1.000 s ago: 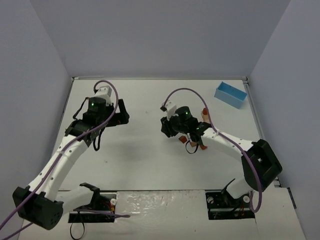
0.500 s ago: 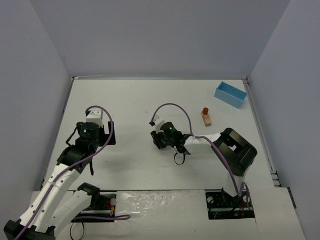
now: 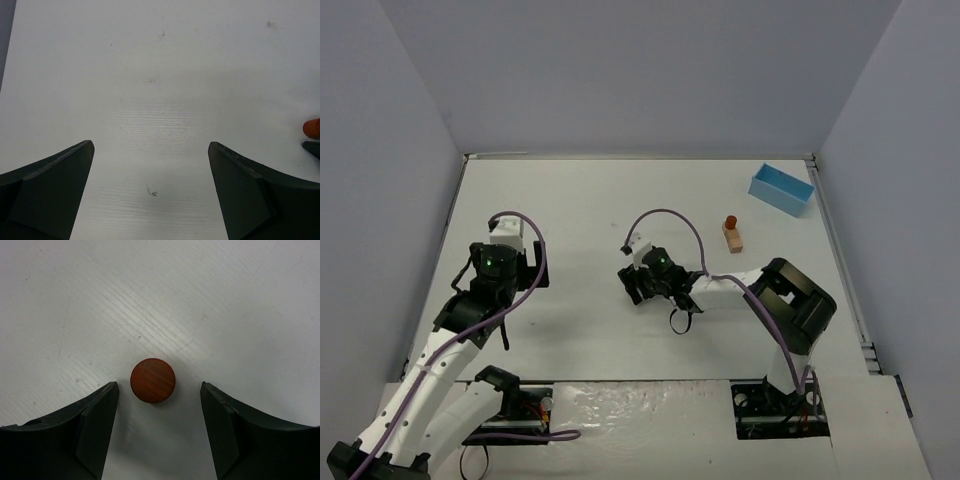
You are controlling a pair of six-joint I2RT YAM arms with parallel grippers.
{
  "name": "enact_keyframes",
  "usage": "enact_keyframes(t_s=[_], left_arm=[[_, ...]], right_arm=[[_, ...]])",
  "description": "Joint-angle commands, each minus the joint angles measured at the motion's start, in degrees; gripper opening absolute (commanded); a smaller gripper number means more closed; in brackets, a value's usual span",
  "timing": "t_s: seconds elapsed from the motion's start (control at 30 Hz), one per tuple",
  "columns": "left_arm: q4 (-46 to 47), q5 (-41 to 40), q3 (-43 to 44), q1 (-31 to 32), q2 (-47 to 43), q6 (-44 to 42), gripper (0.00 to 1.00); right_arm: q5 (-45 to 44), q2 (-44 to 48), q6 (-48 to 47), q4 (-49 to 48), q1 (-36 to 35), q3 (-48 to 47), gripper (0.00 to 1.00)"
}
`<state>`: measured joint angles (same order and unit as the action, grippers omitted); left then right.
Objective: Build the wood block tower
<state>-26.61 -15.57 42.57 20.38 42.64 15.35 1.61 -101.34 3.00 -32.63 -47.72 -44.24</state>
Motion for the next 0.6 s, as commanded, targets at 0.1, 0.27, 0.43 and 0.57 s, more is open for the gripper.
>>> enact_keyframes(t_s=[0.1, 0.27, 0.43, 0.57], left_arm=[[2.3, -0.1, 2.4, -0.1, 1.9, -1.0, 0.97], [1.5, 0.4, 2.9, -0.1, 3.1, -1.1, 0.97], [1.2, 0.4, 3.2, -0.1, 3.6, -1.3, 0.97], [1.0, 0.4, 3.3, -0.1, 3.7, -1.2, 0.97]], right_arm=[[-0.9, 5.2, -0.5, 3.6, -0.3, -6.0, 0.66], [0.0, 3.9, 0.3, 6.2, -0.4, -8.9, 0.62], [-0.8, 2.3, 0.8, 9.3, -0.3, -11.0, 0.58], [-1.1, 1.1, 1.5, 10.8, -0.4, -12.2, 0.57]])
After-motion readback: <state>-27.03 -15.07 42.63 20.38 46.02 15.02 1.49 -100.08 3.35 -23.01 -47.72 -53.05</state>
